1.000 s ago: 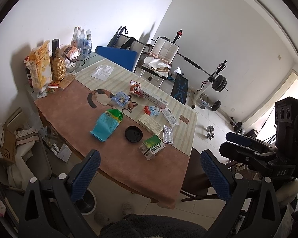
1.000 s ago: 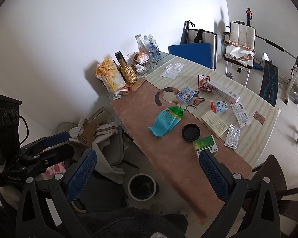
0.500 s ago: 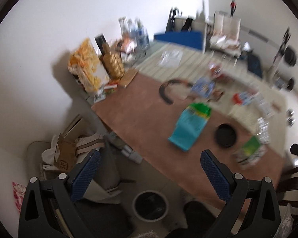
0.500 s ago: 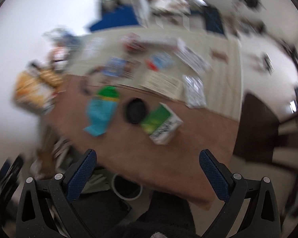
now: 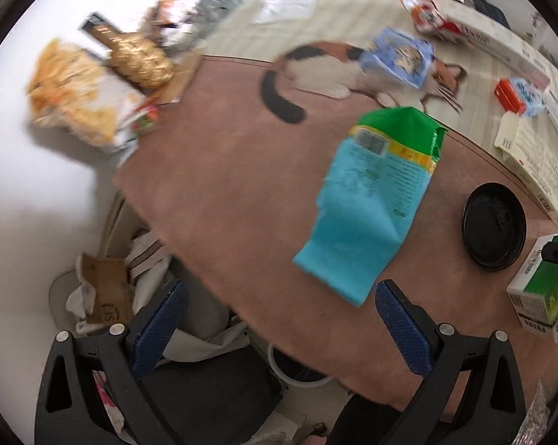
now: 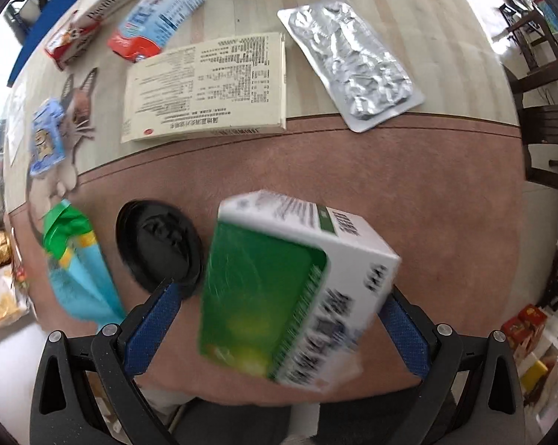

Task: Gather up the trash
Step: 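Grasp the blue-green snack bag with left tool while right tool grasps the green medicine box, then carry bag and box to the white bin and release both into it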

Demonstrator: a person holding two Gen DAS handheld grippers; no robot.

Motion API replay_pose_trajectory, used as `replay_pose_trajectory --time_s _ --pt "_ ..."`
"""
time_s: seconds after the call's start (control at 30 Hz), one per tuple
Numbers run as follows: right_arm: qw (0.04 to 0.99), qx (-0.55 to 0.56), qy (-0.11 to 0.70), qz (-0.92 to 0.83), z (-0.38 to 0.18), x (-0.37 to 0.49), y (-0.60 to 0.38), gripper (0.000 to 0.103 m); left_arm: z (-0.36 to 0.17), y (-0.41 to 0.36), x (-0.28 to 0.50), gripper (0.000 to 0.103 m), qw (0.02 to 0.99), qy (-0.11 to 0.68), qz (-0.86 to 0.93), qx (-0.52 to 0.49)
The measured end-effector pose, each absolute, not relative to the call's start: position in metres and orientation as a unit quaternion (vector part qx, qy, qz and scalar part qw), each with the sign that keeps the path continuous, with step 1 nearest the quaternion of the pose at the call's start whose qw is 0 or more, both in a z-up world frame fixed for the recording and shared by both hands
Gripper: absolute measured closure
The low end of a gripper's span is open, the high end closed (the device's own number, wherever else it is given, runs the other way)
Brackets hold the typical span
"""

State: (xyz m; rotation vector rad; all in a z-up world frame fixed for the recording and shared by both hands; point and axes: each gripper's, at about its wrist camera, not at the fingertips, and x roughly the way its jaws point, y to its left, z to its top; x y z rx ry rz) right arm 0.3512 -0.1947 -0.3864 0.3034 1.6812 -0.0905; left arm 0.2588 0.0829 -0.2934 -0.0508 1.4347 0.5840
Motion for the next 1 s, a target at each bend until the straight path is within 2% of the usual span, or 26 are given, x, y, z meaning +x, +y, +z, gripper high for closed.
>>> replay_pose_trajectory --time_s 0.03,0.07,0.1,0.47,0.53,0.77,1.0 --pt "0.656 0.128 0.743 -0.039 -0.388 0.355 -0.193 0.006 -0.299 0.083 0.266 0.0 0.714 0.652 0.253 -0.025" --pt "0.658 0.121 0.742 -0.038 -0.387 0.358 -0.193 0.021 -0.305 0.085 0.274 0.0 0.714 0.657 0.24 -0.028" --pt "0.662 0.112 0.74 -0.035 -0.385 0.362 -0.193 0.028 -0.311 0.086 0.283 0.0 0.715 0.661 0.225 -0.031" --pt "0.685 0.065 0.726 0.008 -0.357 0.409 -0.204 0.028 -0.385 0.089 0.36 0.0 0.689 0.717 0.094 -0.051" --pt "0.68 0.061 0.731 0.011 -0.365 0.419 -0.21 0.028 -0.393 0.094 0.365 0.012 0.689 0.717 0.091 -0.062" --pt "0.677 0.053 0.734 0.018 -0.369 0.426 -0.211 0.028 -0.386 0.104 0.363 0.024 0.708 0.694 0.097 -0.093" --pt "0.688 0.034 0.724 0.033 -0.36 0.41 -0.204 0.028 -0.358 0.092 0.34 0.024 0.728 0.667 0.12 -0.104"
